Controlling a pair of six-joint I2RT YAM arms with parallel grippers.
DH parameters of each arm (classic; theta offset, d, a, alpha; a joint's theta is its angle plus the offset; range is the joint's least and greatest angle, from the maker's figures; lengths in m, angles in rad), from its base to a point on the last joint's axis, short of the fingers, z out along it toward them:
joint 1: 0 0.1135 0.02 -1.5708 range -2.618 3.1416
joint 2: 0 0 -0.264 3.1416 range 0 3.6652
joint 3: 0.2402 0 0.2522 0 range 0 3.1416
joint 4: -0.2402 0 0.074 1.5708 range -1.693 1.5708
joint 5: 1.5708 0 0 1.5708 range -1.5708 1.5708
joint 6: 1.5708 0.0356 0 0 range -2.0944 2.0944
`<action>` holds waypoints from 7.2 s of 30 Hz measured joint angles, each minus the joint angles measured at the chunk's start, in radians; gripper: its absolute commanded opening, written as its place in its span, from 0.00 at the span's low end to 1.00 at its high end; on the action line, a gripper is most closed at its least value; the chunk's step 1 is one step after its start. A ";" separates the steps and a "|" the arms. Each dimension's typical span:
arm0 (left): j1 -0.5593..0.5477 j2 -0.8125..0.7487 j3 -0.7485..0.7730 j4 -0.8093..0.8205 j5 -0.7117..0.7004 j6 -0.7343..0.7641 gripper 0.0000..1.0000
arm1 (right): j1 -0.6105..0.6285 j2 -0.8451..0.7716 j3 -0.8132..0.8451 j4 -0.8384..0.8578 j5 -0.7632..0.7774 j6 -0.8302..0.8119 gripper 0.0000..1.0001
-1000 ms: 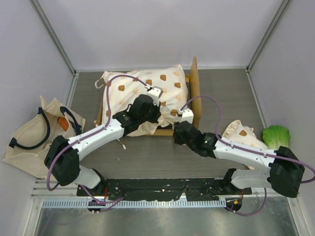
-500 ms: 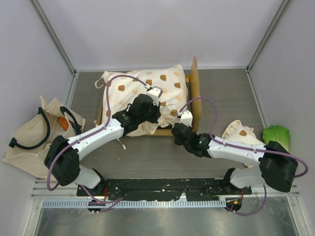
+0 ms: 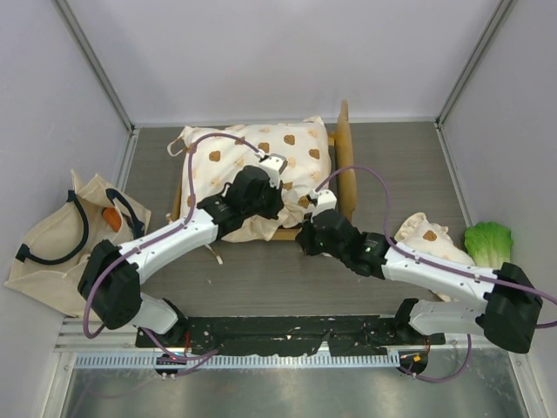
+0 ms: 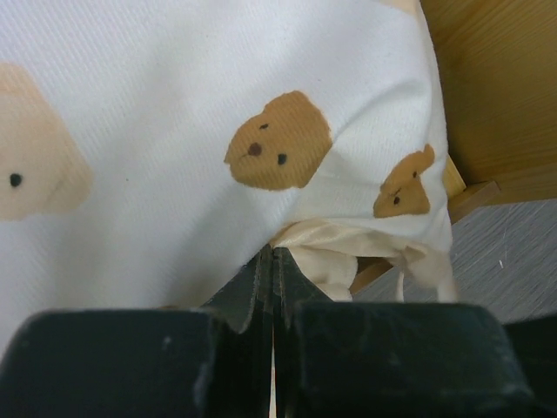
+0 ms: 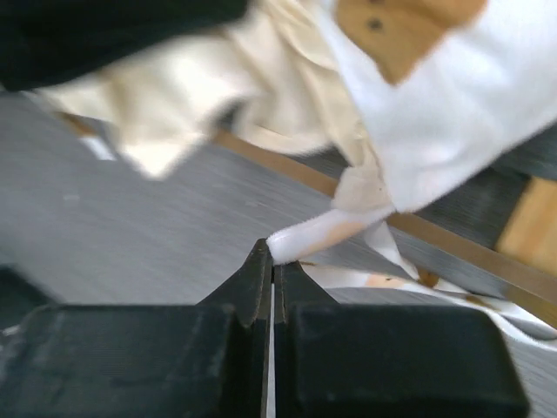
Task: Set up the pet bed
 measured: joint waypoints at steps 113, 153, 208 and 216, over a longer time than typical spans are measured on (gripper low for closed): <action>0.164 -0.085 0.002 -0.007 0.152 -0.072 0.00 | 0.011 0.096 0.353 -0.071 0.360 -0.414 0.01; 0.170 -0.085 0.002 0.052 0.225 -0.075 0.00 | 0.011 0.156 0.450 0.130 0.540 -0.697 0.01; 0.179 -0.068 0.000 0.006 0.216 -0.092 0.00 | 0.089 0.012 0.368 -0.054 0.410 -0.332 0.01; 0.179 -0.074 0.000 0.007 0.216 -0.093 0.00 | 0.093 0.006 0.414 -0.111 0.392 -0.304 0.01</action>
